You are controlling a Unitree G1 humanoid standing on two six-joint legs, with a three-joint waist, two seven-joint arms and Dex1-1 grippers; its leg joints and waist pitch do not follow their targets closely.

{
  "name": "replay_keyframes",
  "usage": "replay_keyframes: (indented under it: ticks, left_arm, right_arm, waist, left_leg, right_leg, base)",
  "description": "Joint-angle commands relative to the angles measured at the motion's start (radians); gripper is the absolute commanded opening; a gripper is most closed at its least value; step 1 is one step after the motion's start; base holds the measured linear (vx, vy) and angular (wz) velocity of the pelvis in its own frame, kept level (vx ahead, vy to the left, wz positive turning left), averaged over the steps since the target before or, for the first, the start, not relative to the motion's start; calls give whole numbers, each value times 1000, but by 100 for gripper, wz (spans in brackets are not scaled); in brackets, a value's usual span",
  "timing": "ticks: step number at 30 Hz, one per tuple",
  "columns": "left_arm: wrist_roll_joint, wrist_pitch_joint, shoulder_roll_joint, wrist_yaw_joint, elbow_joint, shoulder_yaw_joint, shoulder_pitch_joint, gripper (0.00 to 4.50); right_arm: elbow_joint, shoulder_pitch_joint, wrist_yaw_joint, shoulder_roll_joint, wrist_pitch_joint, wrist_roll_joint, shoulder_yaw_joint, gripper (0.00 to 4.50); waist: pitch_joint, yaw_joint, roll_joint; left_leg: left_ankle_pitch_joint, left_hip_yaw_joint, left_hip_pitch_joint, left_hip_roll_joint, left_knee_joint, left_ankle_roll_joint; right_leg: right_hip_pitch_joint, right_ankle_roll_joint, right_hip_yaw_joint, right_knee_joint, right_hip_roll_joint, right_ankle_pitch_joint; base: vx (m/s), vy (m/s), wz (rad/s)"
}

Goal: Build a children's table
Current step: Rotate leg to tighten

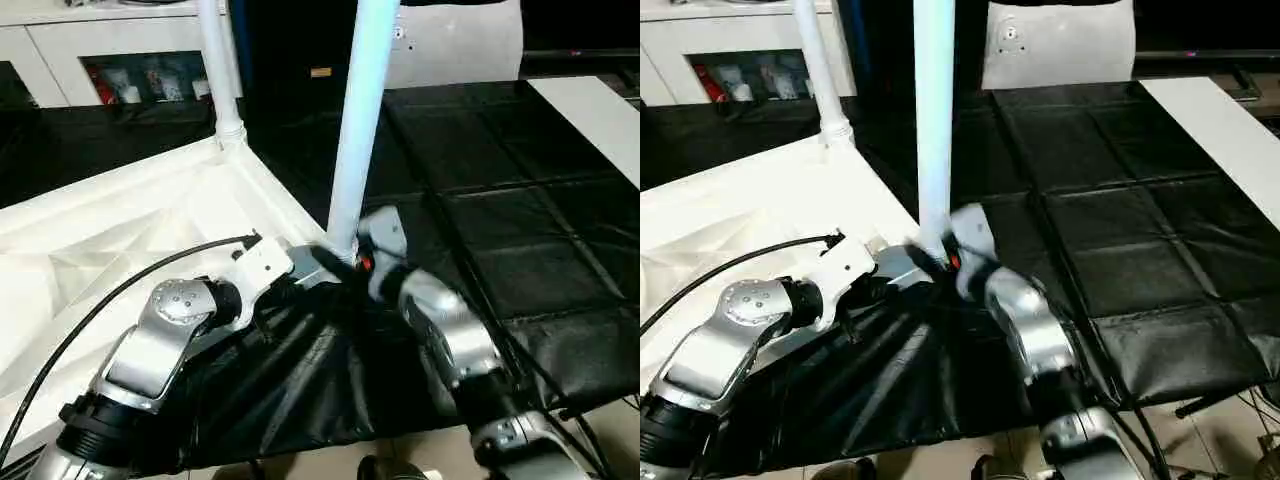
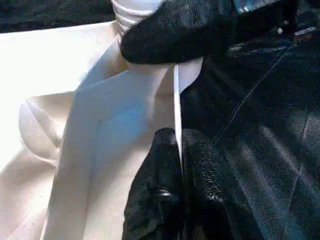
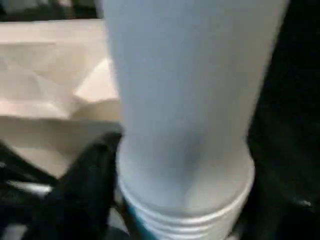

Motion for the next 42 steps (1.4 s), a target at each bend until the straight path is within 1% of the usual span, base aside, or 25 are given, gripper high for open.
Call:
replay_keyframes:
  ticks: [1,4,5,8,9,10,12,13,14,15,17,18,20,22,24,25,27,28,30,31,34,36,40,41,42]
  left_arm:
    - [10,-26,21,-2,35,3,-12,0]
    - [1,-90,45,-55,67,-10,-15,0]
    - [-1,-112,52,-71,76,-16,-16,0]
    - [6,-173,84,-123,115,-40,-22,0]
    - [12,-220,106,-165,142,-59,-30,0]
    - [14,-243,115,-183,154,-66,-34,0]
    - [11,-267,128,-216,172,-75,-41,0]
    - [2,-314,140,-263,209,-83,-57,0]
    - [-3,-338,144,-284,225,-87,-65,0]
    - [-12,-352,145,-308,237,-88,-72,0]
    - [-27,-384,149,-359,253,-95,-84,0]
    - [-35,-398,150,-384,261,-98,-90,0]
    - [-44,-438,156,-436,285,-114,-109,0]
    - [-48,-468,160,-482,311,-127,-128,0]
    - [-42,-514,161,-520,344,-139,-149,0]
    - [-40,-527,161,-535,352,-145,-159,0]
    - [-39,-547,156,-561,370,-148,-175,0]
    - [-31,-554,155,-573,379,-155,-187,0]
    - [-28,-561,155,-577,383,-159,-192,0]
    - [-27,-567,154,-585,387,-166,-197,0]
    - [-26,-574,151,-592,392,-171,-201,0]
    - [-25,-590,147,-599,409,-172,-206,0]
    - [-23,-606,144,-608,426,-171,-211,0]
    - [-23,-609,143,-609,430,-172,-213,0]
    - [-22,-613,144,-609,433,-173,-214,0]
  right_arm:
    - [27,58,45,-13,23,-14,44,380]
    - [-18,96,78,-45,10,2,23,414]
    - [-32,103,73,-51,13,4,15,414]
    - [-100,136,121,-86,32,44,-5,444]
    - [-140,154,157,-117,24,60,-12,444]
    - [-158,162,174,-132,21,67,-14,448]
    - [-191,175,209,-159,20,84,-18,448]
    - [-244,192,272,-205,29,110,-22,448]
    - [-264,198,297,-225,34,119,-22,448]
    - [-289,203,329,-249,46,130,-21,448]
    - [-324,206,383,-289,68,145,-18,448]
    - [-340,205,410,-309,82,155,-15,448]
    - [-366,196,461,-346,104,167,-9,448]
    - [-379,178,494,-374,113,169,1,448]
    - [-386,156,516,-396,109,158,20,448]
    - [-382,141,524,-403,115,146,32,448]
    - [-377,119,540,-411,142,140,47,448]
    - [-354,93,542,-403,145,129,56,448]
    - [-347,85,549,-401,145,126,62,448]
    - [-327,69,564,-397,130,112,79,448]
    - [-307,53,577,-390,120,102,91,448]
    - [-291,38,589,-386,120,98,111,448]
    - [-283,25,598,-380,134,105,124,448]
    - [-281,22,602,-377,139,107,125,431]
    - [-276,19,608,-374,145,110,126,431]
  waist:
    - [-56,3,15]
    - [-61,4,15]
    - [-61,5,14]
    - [-63,6,10]
    - [-63,7,9]
    - [-62,10,14]
    - [-62,10,10]
    - [-59,10,12]
    - [-58,13,13]
    - [-58,13,11]
    - [-57,14,16]
    - [-57,15,14]
    - [-56,20,16]
    - [-56,28,13]
    - [-57,31,14]
    - [-58,34,14]
    - [-59,36,14]
    - [-60,37,12]
    - [-63,42,14]
    - [-64,46,14]
    - [-65,51,12]
    - [-65,51,11]
    - [-62,51,9]
    - [-62,51,9]
    - [-62,52,11]
  left_leg:
    - [-201,1,7,25,-47,16]
    - [-174,1,6,23,-43,24]
    - [-167,0,5,22,-42,29]
    - [-152,1,5,21,-40,48]
    - [-154,1,6,22,-39,48]
    - [-165,1,7,23,-38,51]
    - [-163,0,4,24,-38,52]
    - [-176,-1,3,23,-39,51]
    - [-190,0,7,23,-37,53]
    - [-204,0,7,26,-38,51]
    - [-217,-1,8,27,-38,44]
    - [-227,-1,9,26,-37,45]
    - [-232,0,9,27,-36,42]
    - [-238,1,10,29,-35,38]
    - [-235,2,10,27,-34,35]
    - [-233,2,12,28,-33,32]
    - [-215,1,9,28,-32,29]
    - [-213,1,9,29,-32,29]
    - [-198,2,11,29,-29,30]
    - [-189,2,10,30,-27,32]
    - [-167,4,8,30,-24,36]
    - [-168,3,7,29,-25,36]
    - [-186,2,6,29,-26,31]
    - [-192,3,7,29,-26,30]
    - [-199,2,8,30,-26,27]
  right_leg:
    - [41,-216,30,-55,-50,-73]
    - [46,-225,29,-47,-48,-13]
    - [47,-225,28,-47,-47,-3]
    - [51,-233,27,-43,-47,30]
    - [50,-234,27,-44,-48,23]
    - [48,-233,27,-46,-48,8]
    - [50,-235,26,-44,-48,12]
    - [50,-236,25,-44,-49,-10]
    - [47,-229,26,-49,-47,-29]
    - [48,-226,27,-46,-50,-49]
    - [45,-227,28,-47,-52,-75]
    - [45,-230,28,-49,-51,-90]
    - [42,-238,29,-48,-53,-97]
    - [42,-238,30,-48,-54,-116]
    - [41,-236,29,-48,-54,-128]
    - [40,-236,30,-47,-55,-128]
    - [43,-241,29,-42,-55,-105]
    - [42,-242,28,-41,-55,-100]
    - [41,-251,28,-36,-55,-71]
    - [43,-254,28,-33,-55,-48]
    - [43,-262,26,-28,-55,-6]
    - [45,-263,25,-28,-55,-7]
    - [46,-256,26,-30,-56,-40]
    - [45,-254,26,-31,-56,-49]
    - [44,-252,27,-31,-57,-61]
  base:
    - [0,0,0]
    - [0,0,0]
    - [0,0,0]
    - [0,0,0]
    - [0,0,0]
    - [0,0,0]
    - [0,0,0]
    - [0,0,0]
    - [0,0,0]
    - [0,0,0]
    - [0,0,0]
    - [0,0,0]
    - [0,0,0]
    - [0,0,0]
    - [0,0,0]
    - [0,0,0]
    - [0,0,0]
    - [0,0,0]
    - [0,0,0]
    - [0,0,0]
    - [0,0,0]
    - [0,0,0]
    - [0,0,0]
    - [0,0,0]
    - [0,0,0]
